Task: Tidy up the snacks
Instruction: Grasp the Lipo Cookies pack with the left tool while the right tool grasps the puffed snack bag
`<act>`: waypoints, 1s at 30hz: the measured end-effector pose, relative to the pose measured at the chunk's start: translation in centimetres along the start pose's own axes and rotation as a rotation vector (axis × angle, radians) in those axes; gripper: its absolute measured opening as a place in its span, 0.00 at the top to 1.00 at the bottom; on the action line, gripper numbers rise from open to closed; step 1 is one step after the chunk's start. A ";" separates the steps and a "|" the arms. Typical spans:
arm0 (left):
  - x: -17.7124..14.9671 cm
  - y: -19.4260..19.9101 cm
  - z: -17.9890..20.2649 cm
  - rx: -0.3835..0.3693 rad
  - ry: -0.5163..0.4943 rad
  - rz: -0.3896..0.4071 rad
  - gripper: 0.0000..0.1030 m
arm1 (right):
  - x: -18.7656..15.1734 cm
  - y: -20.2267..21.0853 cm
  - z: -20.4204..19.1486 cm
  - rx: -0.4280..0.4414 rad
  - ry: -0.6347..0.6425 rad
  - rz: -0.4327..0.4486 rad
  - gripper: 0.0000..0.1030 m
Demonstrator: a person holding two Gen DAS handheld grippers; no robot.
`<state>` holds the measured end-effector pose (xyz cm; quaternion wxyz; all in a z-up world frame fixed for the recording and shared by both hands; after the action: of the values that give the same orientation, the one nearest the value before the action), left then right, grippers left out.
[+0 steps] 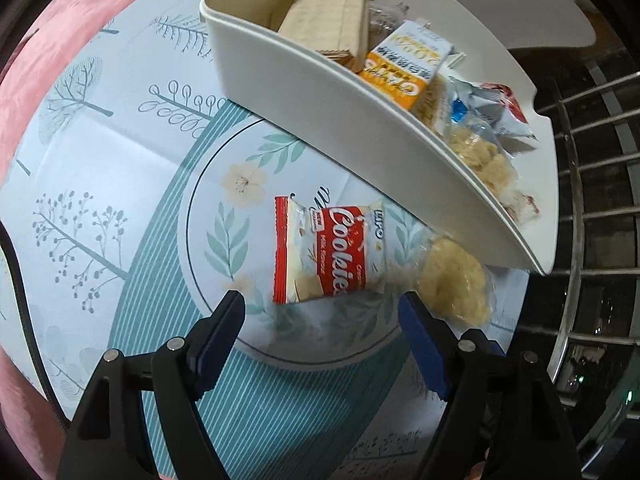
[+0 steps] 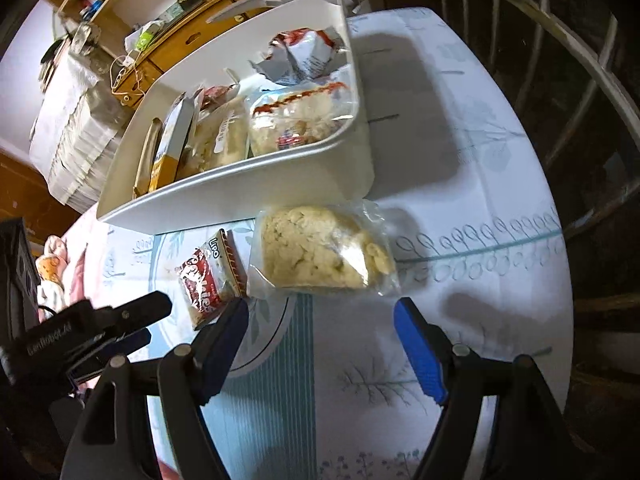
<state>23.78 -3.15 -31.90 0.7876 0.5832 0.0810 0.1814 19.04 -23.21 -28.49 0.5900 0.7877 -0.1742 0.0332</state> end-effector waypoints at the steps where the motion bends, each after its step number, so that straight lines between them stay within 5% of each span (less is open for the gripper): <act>1: 0.2 -0.3 0.0 0.005 0.004 0.002 0.24 | 0.0 -0.1 -0.1 -0.014 0.014 0.015 0.26; 19: 2.3 -4.9 3.2 0.164 -0.115 0.014 0.24 | 1.3 -2.5 -2.3 -0.211 0.283 0.242 0.18; 30: 2.8 -6.1 2.7 0.141 -0.115 0.013 0.24 | 1.6 -3.5 -2.5 -0.218 0.311 0.282 0.16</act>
<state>28.44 -6.03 -36.57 0.7468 0.6473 0.0444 0.1464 21.98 -20.40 -30.57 0.6808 0.6726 -0.1921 0.2172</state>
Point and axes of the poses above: each gripper's, at about its wrist camera, not at the fingertips, and y roughly against the way its jaws point, z to its right, x to its top, the point moved 8 cm from there along -y, roughly the way its jaws point, and after that the axes turned 5 degrees about -y, right-handed, at the moved point
